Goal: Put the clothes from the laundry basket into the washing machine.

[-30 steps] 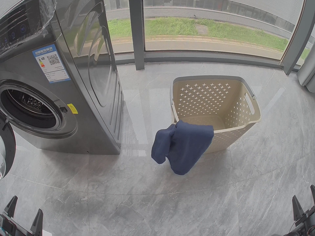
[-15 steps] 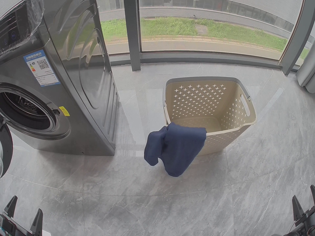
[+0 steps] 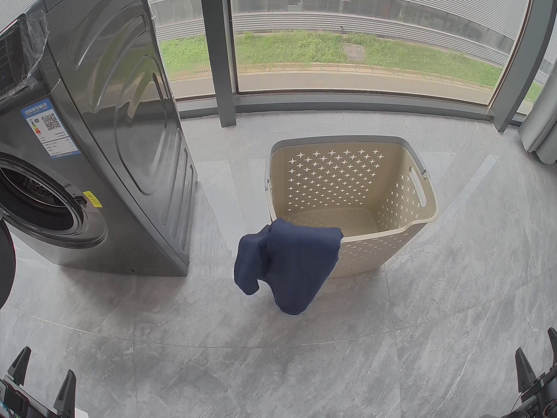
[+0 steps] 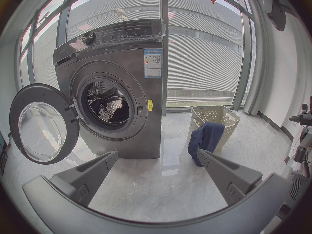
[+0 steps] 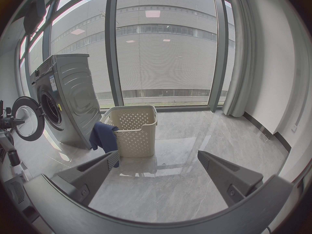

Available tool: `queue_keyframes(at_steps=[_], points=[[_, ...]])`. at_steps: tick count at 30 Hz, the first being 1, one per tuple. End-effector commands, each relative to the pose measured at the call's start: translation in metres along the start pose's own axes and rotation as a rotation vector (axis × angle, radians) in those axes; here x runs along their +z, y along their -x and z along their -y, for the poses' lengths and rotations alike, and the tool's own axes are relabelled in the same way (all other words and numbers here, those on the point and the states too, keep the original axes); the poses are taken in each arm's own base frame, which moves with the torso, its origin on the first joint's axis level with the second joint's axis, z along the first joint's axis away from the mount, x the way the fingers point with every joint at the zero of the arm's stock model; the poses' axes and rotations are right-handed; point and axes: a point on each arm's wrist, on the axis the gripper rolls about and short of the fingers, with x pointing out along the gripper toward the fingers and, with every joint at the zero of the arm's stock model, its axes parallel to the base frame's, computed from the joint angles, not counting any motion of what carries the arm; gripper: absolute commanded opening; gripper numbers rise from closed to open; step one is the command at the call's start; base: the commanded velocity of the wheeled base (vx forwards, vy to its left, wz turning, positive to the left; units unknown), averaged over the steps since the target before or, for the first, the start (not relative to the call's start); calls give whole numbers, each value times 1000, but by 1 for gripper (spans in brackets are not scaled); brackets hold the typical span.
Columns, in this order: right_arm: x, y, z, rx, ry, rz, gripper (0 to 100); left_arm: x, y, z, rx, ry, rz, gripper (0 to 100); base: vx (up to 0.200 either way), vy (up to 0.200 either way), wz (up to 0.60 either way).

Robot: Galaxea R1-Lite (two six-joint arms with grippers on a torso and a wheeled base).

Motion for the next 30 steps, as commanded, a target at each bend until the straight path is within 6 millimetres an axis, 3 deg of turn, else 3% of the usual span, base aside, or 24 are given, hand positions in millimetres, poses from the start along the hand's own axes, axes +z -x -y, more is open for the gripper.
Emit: queue_keyframes(at_steps=[1, 2, 4, 6, 7, 11, 15, 19, 30], points=[[0, 1, 0, 10, -1, 32, 100, -5, 0, 0, 0, 0, -6, 100, 0, 0, 0], [0, 1, 0, 10, -1, 32, 100, -5, 0, 0, 0, 0, -6, 100, 0, 0, 0], [35, 13, 0, 32, -19, 176, 100, -5, 0, 0, 0, 0, -6, 100, 0, 0, 0], [42, 12, -1, 47, -17, 168, 100, -5, 0, 0, 0, 0, -6, 100, 0, 0, 0], [52, 1, -2, 92, -18, 80, 100, -5, 0, 0, 0, -2, -6, 100, 0, 0, 0], [61, -36, -4, 174, -74, -163, 100, -5, 0, 0, 0, -2, -6, 100, 0, 0, 0], [71, -76, -8, 261, -89, -268, 100, -5, 0, 0, 0, 0, -6, 100, 0, 0, 0], [71, -107, -18, 361, -96, -313, 100, -5, 0, 0, 0, 0, -8, 100, 0, 0, 0], [54, -152, -56, 425, -152, -490, 100, -5, -1, 0, 0, 0, -10, 100, 0, 0, 0]])
